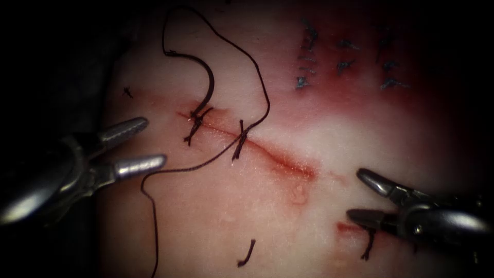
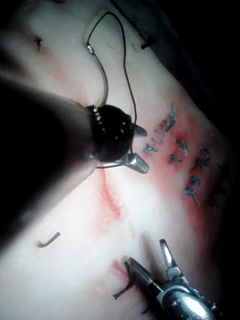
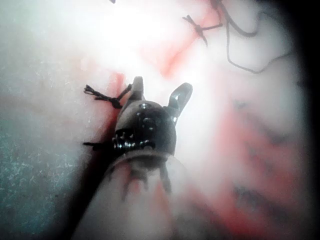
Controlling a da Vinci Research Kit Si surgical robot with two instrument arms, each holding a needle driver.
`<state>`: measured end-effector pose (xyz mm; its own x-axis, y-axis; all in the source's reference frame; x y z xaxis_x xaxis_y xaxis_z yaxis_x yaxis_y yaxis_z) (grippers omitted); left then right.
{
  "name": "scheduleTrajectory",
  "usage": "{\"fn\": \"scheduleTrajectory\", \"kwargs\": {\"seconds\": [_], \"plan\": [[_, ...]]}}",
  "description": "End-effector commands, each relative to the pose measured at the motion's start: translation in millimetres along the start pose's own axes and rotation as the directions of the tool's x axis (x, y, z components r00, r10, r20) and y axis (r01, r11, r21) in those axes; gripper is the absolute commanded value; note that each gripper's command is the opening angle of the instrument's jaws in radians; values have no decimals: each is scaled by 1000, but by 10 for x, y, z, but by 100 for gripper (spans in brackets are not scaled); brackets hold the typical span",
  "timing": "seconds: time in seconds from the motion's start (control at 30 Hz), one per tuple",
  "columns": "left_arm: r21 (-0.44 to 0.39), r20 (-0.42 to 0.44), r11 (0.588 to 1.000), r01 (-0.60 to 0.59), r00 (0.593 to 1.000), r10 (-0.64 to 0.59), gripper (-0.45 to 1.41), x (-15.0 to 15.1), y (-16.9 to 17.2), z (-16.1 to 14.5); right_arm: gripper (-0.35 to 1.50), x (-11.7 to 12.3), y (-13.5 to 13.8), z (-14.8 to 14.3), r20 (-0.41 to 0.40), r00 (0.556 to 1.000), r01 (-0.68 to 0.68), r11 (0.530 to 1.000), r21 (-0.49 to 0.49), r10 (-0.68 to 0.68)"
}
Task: Wound Closure
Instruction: Grasp the needle near the tip with the left gripper.
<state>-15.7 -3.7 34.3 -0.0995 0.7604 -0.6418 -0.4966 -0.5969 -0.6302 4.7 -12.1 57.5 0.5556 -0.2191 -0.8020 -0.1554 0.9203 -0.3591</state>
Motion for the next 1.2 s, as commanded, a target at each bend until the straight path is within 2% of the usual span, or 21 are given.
{"fn": "scheduleTrajectory", "kwargs": {"seconds": [0.03,0.17,0.23,0.3,0.4,0.53,0.77,0.93,1.13,1.2], "plan": [[3,-1,1000,-6,1000,6,64,6,-9,13,143,-2,0,7,-2,1000,1,1000,0,-1],[95,71,995,-7,997,0,65,11,-43,52,143,1,0,5,-2,1000,-6,1000,1,6],[109,104,993,-47,994,35,65,5,-52,65,143,1,-1,4,-2,1000,-5,1000,0,5],[158,197,978,-134,975,102,66,-9,-64,81,143,2,-3,4,-2,1000,-4,1000,0,4],[220,359,953,-209,925,120,67,-18,-72,95,143,2,-3,4,-2,1000,-4,1000,-1,4],[226,462,957,-183,885,60,75,-30,-79,114,143,2,-4,3,-2,1000,-3,1000,-1,3],[247,531,959,-140,848,-13,71,-47,-82,130,143,3,-8,3,-2,1000,0,1000,-4,0],[267,529,955,-127,848,-35,70,-53,-93,133,143,3,-11,3,-2,1000,2,1000,-5,-2],[298,549,945,-137,834,-52,69,-66,-118,141,143,4,-14,3,-2,1000,-1,1000,-7,1],[310,573,942,-132,816,-75,69,-78,-127,147,143,4,-15,3,-2,1000,-6,1000,-8,6]]}}
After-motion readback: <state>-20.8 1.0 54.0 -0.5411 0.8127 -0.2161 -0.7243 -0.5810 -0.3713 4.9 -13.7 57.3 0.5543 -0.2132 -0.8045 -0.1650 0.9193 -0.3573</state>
